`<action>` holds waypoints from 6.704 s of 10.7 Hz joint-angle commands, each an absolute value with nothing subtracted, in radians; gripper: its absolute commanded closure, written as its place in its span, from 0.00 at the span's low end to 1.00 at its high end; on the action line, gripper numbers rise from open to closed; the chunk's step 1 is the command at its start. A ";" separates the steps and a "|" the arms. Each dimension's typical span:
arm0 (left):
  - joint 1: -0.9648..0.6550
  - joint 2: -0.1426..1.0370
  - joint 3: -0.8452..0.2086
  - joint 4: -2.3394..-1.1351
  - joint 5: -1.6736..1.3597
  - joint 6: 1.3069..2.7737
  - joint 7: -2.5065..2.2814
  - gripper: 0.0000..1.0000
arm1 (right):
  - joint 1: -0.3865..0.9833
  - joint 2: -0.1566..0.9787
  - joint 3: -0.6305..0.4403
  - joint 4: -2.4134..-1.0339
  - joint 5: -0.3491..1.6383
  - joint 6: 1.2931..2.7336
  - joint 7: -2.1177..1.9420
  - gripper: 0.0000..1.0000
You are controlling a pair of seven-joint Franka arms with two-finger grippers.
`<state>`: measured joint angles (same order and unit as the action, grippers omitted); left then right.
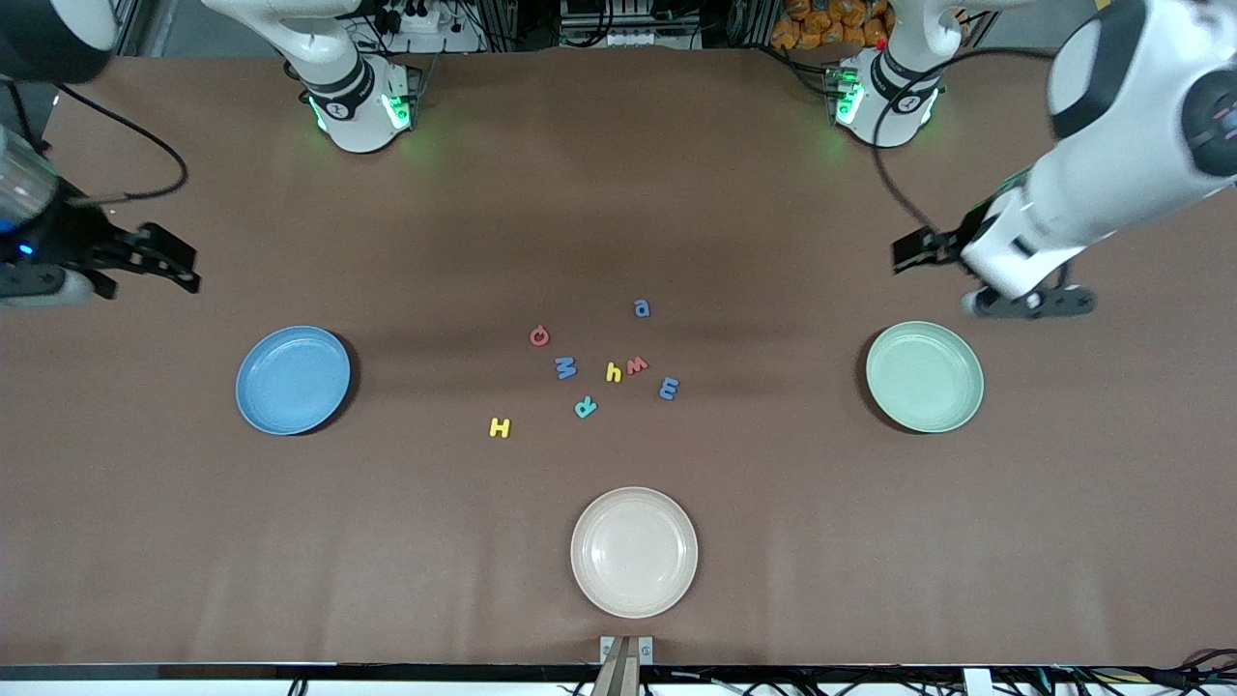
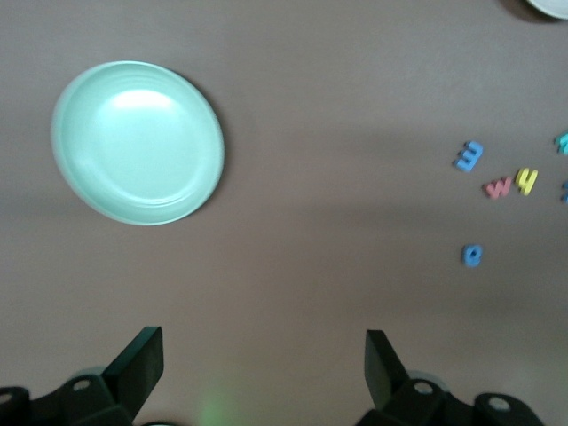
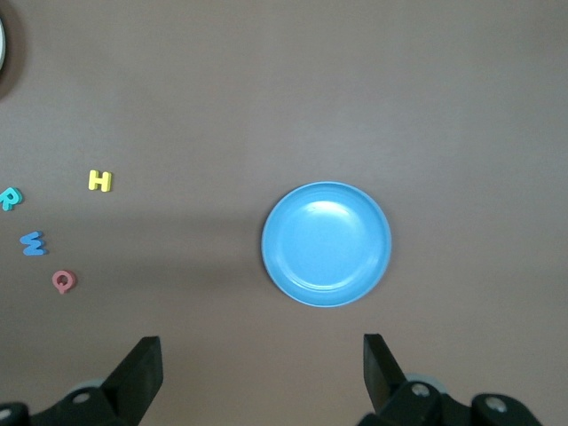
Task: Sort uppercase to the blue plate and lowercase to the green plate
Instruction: 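Reach the right gripper to yellow H while the left gripper reaches blue e, then lower and grasp the H with the right gripper while the left gripper descends, then carry the H onto the blue plate while the left gripper grasps the e, then lower the e onto the green plate while the right gripper returns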
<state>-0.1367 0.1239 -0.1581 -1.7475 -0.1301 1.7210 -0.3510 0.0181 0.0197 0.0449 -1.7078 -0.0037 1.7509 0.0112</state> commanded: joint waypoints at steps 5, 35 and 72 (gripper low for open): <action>-0.348 0.380 -0.183 -1.723 -0.156 1.962 -0.780 0.00 | 0.187 0.369 0.041 -1.550 -0.025 1.858 0.200 0.00; -0.706 0.759 -0.118 -1.594 -0.193 2.187 -1.253 0.49 | 0.419 0.861 0.035 -1.456 -0.060 2.258 0.686 0.00; -0.648 0.664 -0.120 -1.626 -0.284 2.090 -1.051 0.78 | -0.009 0.560 0.041 -1.767 -0.046 2.131 0.073 0.00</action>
